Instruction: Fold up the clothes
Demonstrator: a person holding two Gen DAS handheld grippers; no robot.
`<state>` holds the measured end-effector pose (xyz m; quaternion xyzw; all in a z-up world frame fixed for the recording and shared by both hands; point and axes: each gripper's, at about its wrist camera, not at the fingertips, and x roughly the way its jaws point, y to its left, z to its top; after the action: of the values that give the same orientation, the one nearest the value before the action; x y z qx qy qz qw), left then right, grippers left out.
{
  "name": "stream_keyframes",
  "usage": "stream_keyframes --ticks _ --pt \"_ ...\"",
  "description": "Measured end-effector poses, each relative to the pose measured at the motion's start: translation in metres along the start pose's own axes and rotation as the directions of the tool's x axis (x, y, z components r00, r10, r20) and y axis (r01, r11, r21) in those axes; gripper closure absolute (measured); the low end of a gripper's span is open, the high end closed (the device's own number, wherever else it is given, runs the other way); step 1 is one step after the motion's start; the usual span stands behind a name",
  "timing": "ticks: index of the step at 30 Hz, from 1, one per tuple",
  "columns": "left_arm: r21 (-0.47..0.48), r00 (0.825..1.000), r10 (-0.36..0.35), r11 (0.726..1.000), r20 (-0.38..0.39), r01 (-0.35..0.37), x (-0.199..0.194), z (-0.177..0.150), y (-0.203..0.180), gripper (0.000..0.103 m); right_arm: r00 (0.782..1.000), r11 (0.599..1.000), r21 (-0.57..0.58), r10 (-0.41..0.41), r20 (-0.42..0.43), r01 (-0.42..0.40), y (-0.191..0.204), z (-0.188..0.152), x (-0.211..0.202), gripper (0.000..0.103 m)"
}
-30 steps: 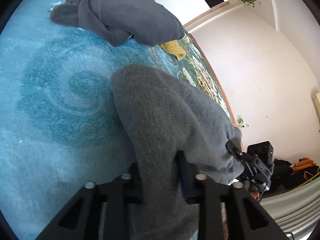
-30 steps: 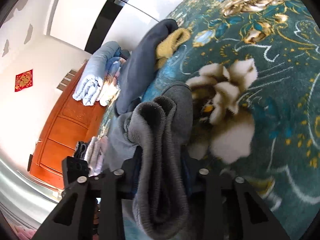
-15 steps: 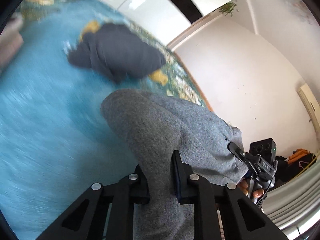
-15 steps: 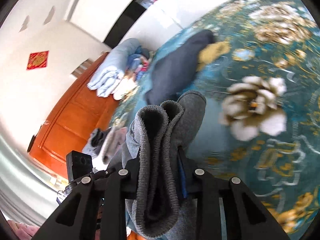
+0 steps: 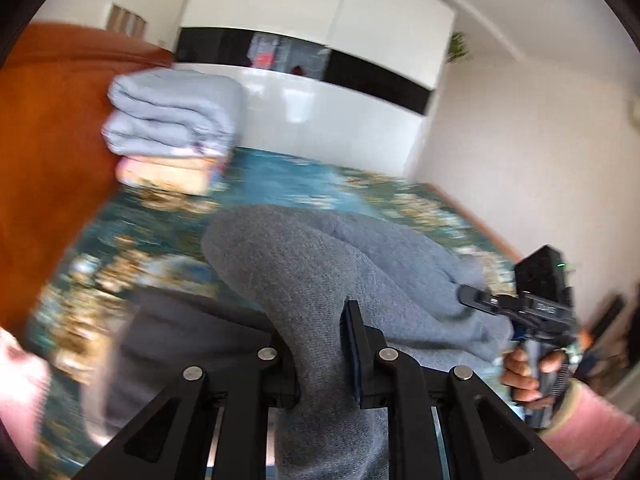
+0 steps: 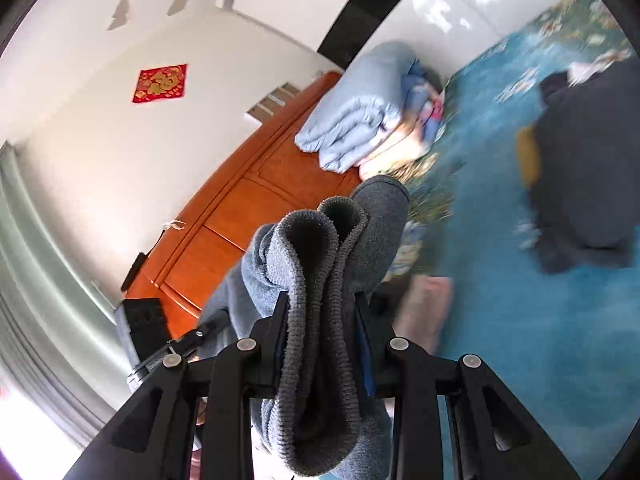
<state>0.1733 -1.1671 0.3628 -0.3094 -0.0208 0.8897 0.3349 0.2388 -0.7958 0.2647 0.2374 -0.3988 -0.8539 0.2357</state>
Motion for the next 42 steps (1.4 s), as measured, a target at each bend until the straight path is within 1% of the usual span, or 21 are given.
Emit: stream_keyframes --ticks 1,4,8,11,13,16,17,18,20,22,24,25,27,30,31,33,35,36,38,39,42 --pt "-0.018 0.999 0.035 0.999 -0.013 -0.035 0.002 0.009 0.019 0.085 1.000 1.000 0.004 0.001 -0.014 -0.001 0.004 0.001 0.023 0.073" --pt "-0.048 0.995 0.089 0.995 -0.039 -0.090 0.013 0.018 0.059 0.085 0.998 1.000 0.009 -0.007 -0.056 0.008 0.016 0.003 0.086 0.073" --pt "-0.147 0.990 0.117 0.981 -0.078 -0.128 0.035 -0.003 0.116 0.085 0.988 0.997 -0.007 -0.071 -0.136 0.071 0.019 -0.003 0.151 0.073" --pt "-0.257 0.980 0.128 0.952 -0.150 -0.164 0.060 -0.031 0.156 0.084 0.975 0.995 -0.007 -0.102 -0.197 0.103 0.006 -0.014 0.183 0.073" --pt "-0.277 0.976 0.127 0.945 -0.175 -0.172 0.074 -0.048 0.166 0.079 0.967 0.993 -0.019 -0.121 -0.226 0.120 -0.005 -0.024 0.191 0.073" --pt "-0.352 0.990 0.081 0.929 -0.112 -0.115 0.070 -0.055 0.178 0.074 0.960 0.992 -0.020 -0.127 -0.248 0.126 -0.018 -0.028 0.197 0.066" --pt "-0.377 0.992 0.075 0.920 -0.098 -0.107 0.066 -0.055 0.181 0.069 0.960 0.992 -0.016 -0.124 -0.251 0.123 -0.020 -0.026 0.197 0.065" --pt "-0.396 0.993 0.077 0.912 -0.084 -0.104 0.061 -0.054 0.183 0.056 0.959 0.992 -0.018 -0.129 -0.252 0.128 -0.020 -0.024 0.194 0.063" --pt "-0.394 0.991 0.126 0.909 -0.053 -0.137 0.043 -0.047 0.179 0.039 0.957 0.989 -0.028 -0.145 -0.253 0.142 -0.017 -0.018 0.187 0.052" --pt "-0.371 0.986 0.166 0.915 -0.015 -0.159 0.025 -0.038 0.172 0.039 0.958 0.986 -0.072 -0.164 -0.236 0.151 -0.008 -0.009 0.175 0.051" --pt "-0.311 0.982 0.189 0.935 0.027 -0.172 0.007 -0.032 0.153 0.037 0.959 0.970 -0.151 -0.217 -0.185 0.190 0.006 0.001 0.159 0.051" --pt "-0.265 0.982 0.186 0.949 0.041 -0.169 0.000 -0.030 0.139 0.037 0.961 0.964 -0.188 -0.221 -0.164 0.190 0.015 0.006 0.154 0.051" --pt "-0.163 0.984 0.169 0.974 0.054 -0.158 -0.004 -0.032 0.110 0.035 0.968 0.952 -0.264 -0.201 -0.150 0.156 0.038 0.008 0.152 0.051" --pt "-0.068 0.985 0.171 0.983 0.038 -0.168 0.003 -0.048 0.086 0.035 0.963 0.918 -0.388 -0.170 -0.211 0.077 0.071 -0.007 0.170 0.051" --pt "-0.066 0.986 0.166 0.984 0.024 -0.164 0.008 -0.055 0.085 0.035 0.958 0.904 -0.424 -0.166 -0.235 0.053 0.079 -0.014 0.177 0.051" --pt "-0.095 0.984 0.173 0.980 -0.031 -0.175 0.022 -0.069 0.095 0.035 0.943 0.873 -0.484 -0.210 -0.257 0.063 0.081 -0.027 0.193 0.051" --pt "-0.143 0.978 0.183 0.970 -0.102 -0.196 0.039 -0.084 0.110 0.035 0.920 0.867 -0.474 -0.300 -0.253 0.153 0.060 -0.034 0.209 0.051" --pt "-0.169 0.978 0.167 0.968 -0.124 -0.187 0.048 -0.090 0.117 0.035 0.909 0.870 -0.455 -0.330 -0.254 0.189 0.048 -0.036 0.215 0.051" --pt "-0.221 0.982 0.145 0.961 -0.123 -0.169 0.057 -0.095 0.127 0.035 0.884 0.874 -0.413 -0.384 -0.268 0.255 0.025 -0.039 0.226 0.051" --pt "-0.242 0.983 0.143 0.956 -0.115 -0.168 0.060 -0.096 0.130 0.035 0.877 0.882 -0.384 -0.392 -0.279 0.273 0.017 -0.039 0.230 0.051" --pt "-0.265 0.982 0.161 0.947 -0.101 -0.182 0.057 -0.092 0.131 0.035 0.882 0.887 -0.373 -0.385 -0.271 0.272 0.018 -0.037 0.226 0.051"
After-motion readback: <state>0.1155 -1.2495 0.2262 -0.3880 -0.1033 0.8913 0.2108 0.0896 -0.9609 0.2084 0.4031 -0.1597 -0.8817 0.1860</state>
